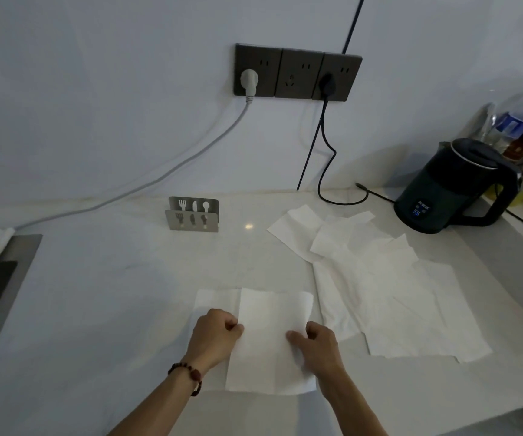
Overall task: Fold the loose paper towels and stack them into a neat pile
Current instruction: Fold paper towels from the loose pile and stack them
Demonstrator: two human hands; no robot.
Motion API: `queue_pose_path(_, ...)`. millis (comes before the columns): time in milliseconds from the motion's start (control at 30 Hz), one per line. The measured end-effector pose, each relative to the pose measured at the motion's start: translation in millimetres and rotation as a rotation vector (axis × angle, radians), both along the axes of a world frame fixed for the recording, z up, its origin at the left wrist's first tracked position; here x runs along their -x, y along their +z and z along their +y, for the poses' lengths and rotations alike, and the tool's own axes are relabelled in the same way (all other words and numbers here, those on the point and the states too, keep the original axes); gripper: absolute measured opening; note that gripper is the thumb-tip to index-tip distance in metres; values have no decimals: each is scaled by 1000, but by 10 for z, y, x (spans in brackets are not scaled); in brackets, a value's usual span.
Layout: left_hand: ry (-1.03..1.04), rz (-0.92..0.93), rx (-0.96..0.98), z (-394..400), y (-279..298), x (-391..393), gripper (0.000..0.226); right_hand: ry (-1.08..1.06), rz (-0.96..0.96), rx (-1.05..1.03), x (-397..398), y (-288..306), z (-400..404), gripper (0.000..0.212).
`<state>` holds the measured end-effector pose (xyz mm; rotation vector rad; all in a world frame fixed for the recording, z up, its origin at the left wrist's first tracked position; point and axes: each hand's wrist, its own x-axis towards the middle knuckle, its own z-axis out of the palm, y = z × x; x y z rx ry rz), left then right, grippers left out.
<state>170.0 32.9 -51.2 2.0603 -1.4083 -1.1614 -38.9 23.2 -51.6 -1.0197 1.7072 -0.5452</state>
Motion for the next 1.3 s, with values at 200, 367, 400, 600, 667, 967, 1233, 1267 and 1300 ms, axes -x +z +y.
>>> queue_pose_path(200,36,-77,-4,35,49,35,17,31,60,61,-21,-8,-37,40)
queue_pose_path(367,68,-98,-18,43,51,37,17,79,120,87,-49,-19,-74,38)
queue_pose_path(400,78,-93,-18,44,48,32,17,76,120,88,-51,-21,-78,38)
queue_pose_path(600,114,-84,-16,51,21,16,17,74,126,90,-57,-30,-88,39)
queue_pose_path(667,115,-96,-17,56,9,16,19,76,139,88,-60,-38,-98,39)
queue_pose_path(967,112,-121,-17,53,-22,12,18,20,185,43,-67,-47,-117,37)
queue_pose_path(1233,110,-133,0,56,-42,10,17,-24,204,58,-56,-65,-92,26)
queue_pose_path(1267,106,-134,6,58,-42,9,18,-43,211,82,-69,-44,-76,30)
queue_pose_path(1300,102,-138,17,63,-36,8,19,-57,238,133,-77,-36,-61,41)
